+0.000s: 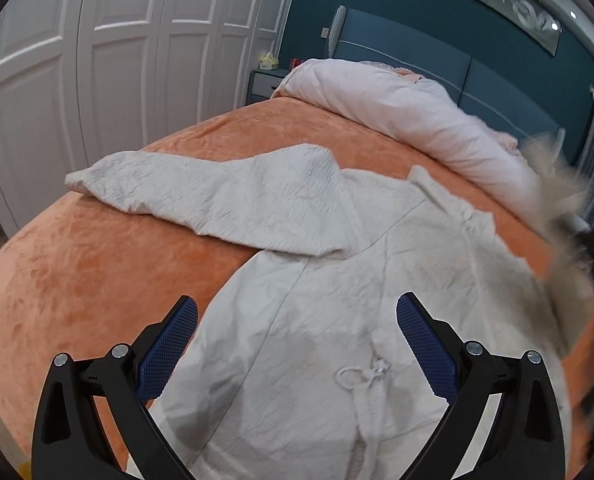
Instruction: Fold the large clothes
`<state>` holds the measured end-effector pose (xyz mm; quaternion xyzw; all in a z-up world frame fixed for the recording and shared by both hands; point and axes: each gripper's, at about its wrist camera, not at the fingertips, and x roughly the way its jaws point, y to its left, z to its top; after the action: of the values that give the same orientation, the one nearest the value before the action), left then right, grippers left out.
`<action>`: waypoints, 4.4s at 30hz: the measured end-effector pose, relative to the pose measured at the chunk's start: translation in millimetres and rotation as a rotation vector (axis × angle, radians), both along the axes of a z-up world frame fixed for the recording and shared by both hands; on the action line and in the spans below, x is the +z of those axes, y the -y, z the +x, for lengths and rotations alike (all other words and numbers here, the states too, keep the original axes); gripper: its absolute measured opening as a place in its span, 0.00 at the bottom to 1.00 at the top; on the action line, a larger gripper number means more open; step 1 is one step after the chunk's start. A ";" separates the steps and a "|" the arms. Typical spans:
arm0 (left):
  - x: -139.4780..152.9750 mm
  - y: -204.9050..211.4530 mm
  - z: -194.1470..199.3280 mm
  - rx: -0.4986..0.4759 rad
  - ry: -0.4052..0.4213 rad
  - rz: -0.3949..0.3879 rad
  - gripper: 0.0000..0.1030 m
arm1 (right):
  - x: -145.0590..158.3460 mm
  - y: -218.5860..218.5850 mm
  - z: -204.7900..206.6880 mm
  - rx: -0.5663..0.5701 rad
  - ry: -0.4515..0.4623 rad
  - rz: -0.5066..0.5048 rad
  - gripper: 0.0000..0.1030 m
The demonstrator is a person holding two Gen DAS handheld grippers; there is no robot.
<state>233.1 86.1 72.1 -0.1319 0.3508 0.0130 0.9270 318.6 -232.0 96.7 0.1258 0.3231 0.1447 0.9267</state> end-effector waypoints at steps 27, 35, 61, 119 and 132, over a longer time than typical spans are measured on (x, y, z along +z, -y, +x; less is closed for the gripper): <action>-31.0 112.5 148.0 -0.279 -0.114 -0.166 0.02 | -105.6 212.4 -83.8 -0.537 -0.200 0.245 0.10; -63.0 125.1 157.4 -0.260 -0.151 0.036 0.00 | -136.6 217.6 -76.6 -0.550 -0.283 0.189 0.09; -49.9 185.3 173.1 -0.347 -0.104 -0.064 0.54 | -85.4 201.9 33.8 -0.518 -0.153 -0.009 0.12; 133.4 -20.8 120.0 -0.201 0.277 -0.188 0.02 | -128.1 57.7 -172.8 -0.302 -0.165 -0.082 0.55; -14.4 220.5 67.2 -0.584 -0.092 -0.136 0.30 | -128.1 72.1 -182.5 -0.257 -0.127 0.081 0.63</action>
<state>300.3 -134.4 57.7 -0.0866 0.4155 -0.2717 0.8637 136.1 -304.0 -31.4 0.2124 0.3563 0.0296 0.9094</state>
